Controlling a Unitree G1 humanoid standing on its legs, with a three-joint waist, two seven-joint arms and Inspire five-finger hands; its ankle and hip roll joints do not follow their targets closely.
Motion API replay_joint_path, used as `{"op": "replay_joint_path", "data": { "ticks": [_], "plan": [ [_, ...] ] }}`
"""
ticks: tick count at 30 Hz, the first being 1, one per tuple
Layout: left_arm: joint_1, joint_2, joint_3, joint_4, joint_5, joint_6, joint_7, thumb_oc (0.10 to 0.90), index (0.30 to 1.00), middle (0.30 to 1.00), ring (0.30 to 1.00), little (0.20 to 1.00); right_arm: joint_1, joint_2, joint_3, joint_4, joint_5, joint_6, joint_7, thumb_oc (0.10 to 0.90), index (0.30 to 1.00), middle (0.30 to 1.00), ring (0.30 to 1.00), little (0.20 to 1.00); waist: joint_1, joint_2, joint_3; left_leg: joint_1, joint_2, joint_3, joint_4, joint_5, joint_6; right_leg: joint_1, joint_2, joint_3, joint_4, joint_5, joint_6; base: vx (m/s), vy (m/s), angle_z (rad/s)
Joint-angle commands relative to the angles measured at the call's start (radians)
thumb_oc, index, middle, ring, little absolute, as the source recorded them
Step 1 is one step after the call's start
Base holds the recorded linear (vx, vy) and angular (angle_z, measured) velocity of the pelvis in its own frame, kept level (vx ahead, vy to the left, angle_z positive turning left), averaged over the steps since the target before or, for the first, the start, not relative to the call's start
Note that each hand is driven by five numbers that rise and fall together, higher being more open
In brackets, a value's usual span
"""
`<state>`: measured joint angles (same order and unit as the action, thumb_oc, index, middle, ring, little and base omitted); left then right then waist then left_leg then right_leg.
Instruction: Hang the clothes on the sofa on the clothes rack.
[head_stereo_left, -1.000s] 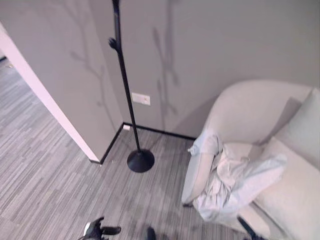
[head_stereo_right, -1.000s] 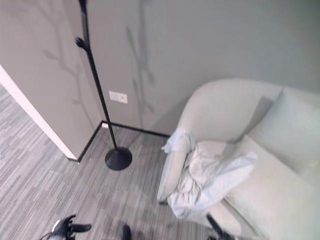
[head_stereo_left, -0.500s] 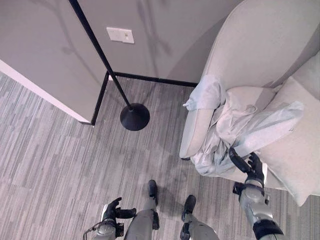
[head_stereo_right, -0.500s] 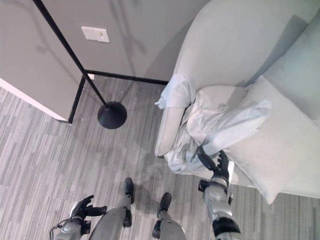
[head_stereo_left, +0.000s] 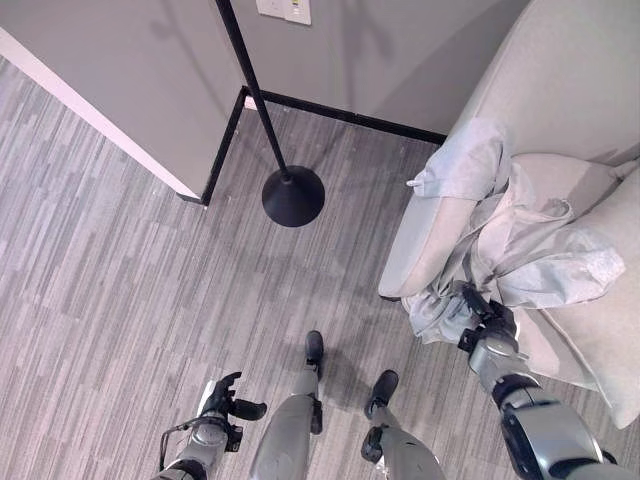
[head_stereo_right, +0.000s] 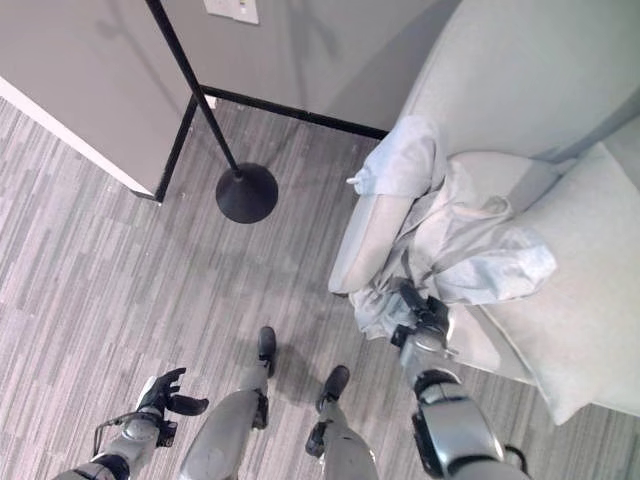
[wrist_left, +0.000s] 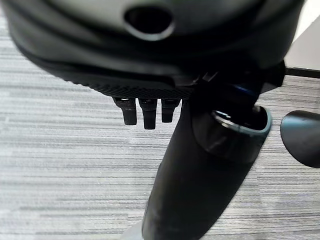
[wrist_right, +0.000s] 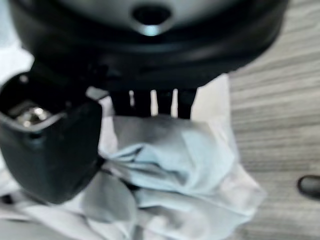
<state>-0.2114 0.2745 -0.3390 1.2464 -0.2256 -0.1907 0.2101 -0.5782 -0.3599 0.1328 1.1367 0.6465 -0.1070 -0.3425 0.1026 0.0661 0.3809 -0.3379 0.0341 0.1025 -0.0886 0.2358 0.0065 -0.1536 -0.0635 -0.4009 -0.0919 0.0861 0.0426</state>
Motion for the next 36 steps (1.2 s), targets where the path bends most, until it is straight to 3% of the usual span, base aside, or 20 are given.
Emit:
{"op": "replay_joint_path", "data": {
  "ticks": [1, 4, 5, 6, 7, 8, 11, 15, 27, 29, 30, 31, 36],
  "plan": [
    [-0.025, 0.015, 0.024, 0.025, 0.007, -0.020, 0.035, 0.800, 0.900, 0.900, 0.900, 0.900, 0.048, 0.046, 0.066, -0.195, 0.069, -0.053, 0.066, 0.400, 0.300, 0.300, 0.300, 0.300, 0.012, -0.027, -0.040, 0.089, 0.069, -0.036, 0.001, -0.136, -0.109, -0.059, -0.058, 0.051, 0.005, 0.012, 0.075, 0.00, 0.036, -0.09],
    [-0.025, 0.015, 0.024, 0.025, 0.007, -0.020, 0.035, 0.800, 0.900, 0.900, 0.900, 0.900, 0.048, 0.046, 0.066, -0.195, 0.069, -0.053, 0.066, 0.400, 0.300, 0.300, 0.300, 0.300, 0.012, -0.027, -0.040, 0.089, 0.069, -0.036, 0.001, -0.136, -0.109, -0.059, -0.058, 0.051, 0.005, 0.012, 0.075, 0.00, 0.023, -0.05],
    [-0.015, 0.022, 0.039, -0.002, 0.027, -0.022, 0.053, 0.800, 0.900, 0.900, 0.900, 0.900, 0.124, 0.074, 0.097, -0.333, 0.056, -0.059, 0.077, 0.400, 0.300, 0.300, 0.300, 0.300, 0.009, -0.035, -0.040, 0.100, 0.068, -0.031, 0.001, -0.140, -0.105, -0.049, -0.060, 0.054, 0.005, 0.012, 0.076, 0.00, 0.032, -0.05],
    [-0.013, 0.022, 0.039, -0.003, 0.028, -0.021, 0.053, 0.800, 0.900, 0.900, 0.900, 0.900, 0.128, 0.075, 0.097, -0.337, 0.055, -0.058, 0.075, 0.400, 0.300, 0.300, 0.300, 0.300, 0.009, -0.035, -0.041, 0.101, 0.068, -0.031, 0.001, -0.140, -0.105, -0.049, -0.060, 0.055, 0.005, 0.011, 0.076, 0.02, 0.059, -0.01],
    [0.005, 0.023, 0.049, -0.035, 0.070, -0.023, 0.073, 0.800, 0.900, 0.900, 0.900, 0.900, 0.242, 0.089, 0.114, -0.480, 0.043, -0.062, 0.105, 0.400, 0.300, 0.300, 0.300, 0.300, 0.003, -0.048, -0.053, 0.129, 0.066, -0.026, 0.001, -0.151, -0.102, -0.026, -0.062, 0.062, 0.005, 0.007, 0.078, 0.04, 0.040, -0.02],
    [0.006, 0.018, 0.038, -0.045, 0.081, -0.032, 0.069, 0.800, 0.900, 0.900, 0.900, 0.900, 0.248, 0.078, 0.102, -0.386, 0.055, -0.061, 0.143, 0.400, 0.300, 0.300, 0.300, 0.300, 0.007, -0.045, -0.062, 0.140, 0.065, -0.026, 0.001, -0.156, -0.101, -0.014, -0.064, 0.061, 0.005, 0.002, 0.078, 0.04, 0.040, -0.05],
    [0.007, 0.017, 0.025, -0.064, 0.101, -0.036, 0.072, 0.800, 0.900, 0.900, 0.900, 0.900, 0.246, 0.080, 0.110, -0.374, 0.075, -0.067, 0.173, 0.400, 0.300, 0.300, 0.300, 0.300, 0.010, -0.044, -0.069, 0.155, 0.062, -0.024, 0.001, -0.161, -0.098, -0.001, -0.065, 0.064, 0.005, -0.001, 0.079, 0.00, 0.029, -0.10],
    [0.045, 0.038, 0.013, -0.173, 0.129, -0.055, 0.055, 0.800, 0.900, 0.900, 0.900, 0.900, 0.277, 0.039, 0.226, -0.538, 0.085, -0.066, 0.278, 0.400, 0.300, 0.300, 0.300, 0.300, 0.012, -0.058, -0.115, 0.210, 0.057, -0.020, 0.001, -0.177, -0.094, 0.044, -0.063, 0.080, 0.005, -0.016, 0.082, 0.03, 0.025, -0.13],
    [0.045, 0.038, 0.013, -0.173, 0.129, -0.055, 0.055, 0.800, 0.900, 0.900, 0.900, 0.900, 0.277, 0.039, 0.226, -0.538, 0.085, -0.066, 0.278, 0.400, 0.300, 0.300, 0.300, 0.300, 0.012, -0.058, -0.115, 0.210, 0.057, -0.020, 0.001, -0.177, -0.094, 0.044, -0.063, 0.080, 0.005, -0.016, 0.082, 0.00, 0.000, 0.00],
    [0.067, 0.047, 0.014, -0.227, 0.121, -0.061, 0.038, 0.800, 0.900, 0.900, 0.900, 0.900, 0.280, -0.016, 0.267, -0.691, 0.103, -0.065, 0.313, 0.400, 0.300, 0.300, 0.300, 0.300, 0.012, -0.064, -0.139, 0.245, 0.059, -0.015, 0.001, -0.190, -0.095, 0.075, -0.061, 0.088, 0.005, -0.027, 0.085, 0.08, 0.033, 0.00],
    [0.111, 0.053, 0.013, -0.320, 0.071, -0.070, -0.015, 0.800, 0.900, 0.900, 0.900, 0.900, 0.230, -0.090, 0.281, -0.917, 0.156, -0.069, 0.348, 0.400, 0.300, 0.300, 0.300, 0.300, 0.013, -0.069, -0.197, 0.287, 0.054, -0.011, 0.001, -0.206, -0.093, 0.115, -0.065, 0.090, 0.005, -0.040, 0.088, 0.19, 0.147, 0.02],
    [0.210, 0.082, 0.062, -0.575, -0.016, -0.062, -0.060, 0.800, 0.900, 0.900, 0.900, 0.900, 0.097, -0.176, 0.268, -1.241, 0.176, -0.086, 0.330, 0.400, 0.300, 0.300, 0.300, 0.300, 0.038, -0.077, -0.297, 0.344, 0.050, -0.012, 0.001, -0.224, -0.085, 0.176, -0.071, 0.081, 0.005, -0.049, 0.088, 0.15, 0.153, 0.01],
    [0.238, 0.094, 0.078, -0.663, 0.001, -0.062, -0.043, 0.800, 0.900, 0.900, 0.900, 0.900, 0.051, -0.184, 0.254, -1.279, 0.180, -0.101, 0.304, 0.400, 0.300, 0.300, 0.300, 0.300, 0.045, -0.084, -0.324, 0.351, 0.048, -0.013, 0.001, -0.225, -0.083, 0.186, -0.073, 0.078, 0.005, -0.049, 0.087, 0.02, 0.028, -0.08]
  ]
}}
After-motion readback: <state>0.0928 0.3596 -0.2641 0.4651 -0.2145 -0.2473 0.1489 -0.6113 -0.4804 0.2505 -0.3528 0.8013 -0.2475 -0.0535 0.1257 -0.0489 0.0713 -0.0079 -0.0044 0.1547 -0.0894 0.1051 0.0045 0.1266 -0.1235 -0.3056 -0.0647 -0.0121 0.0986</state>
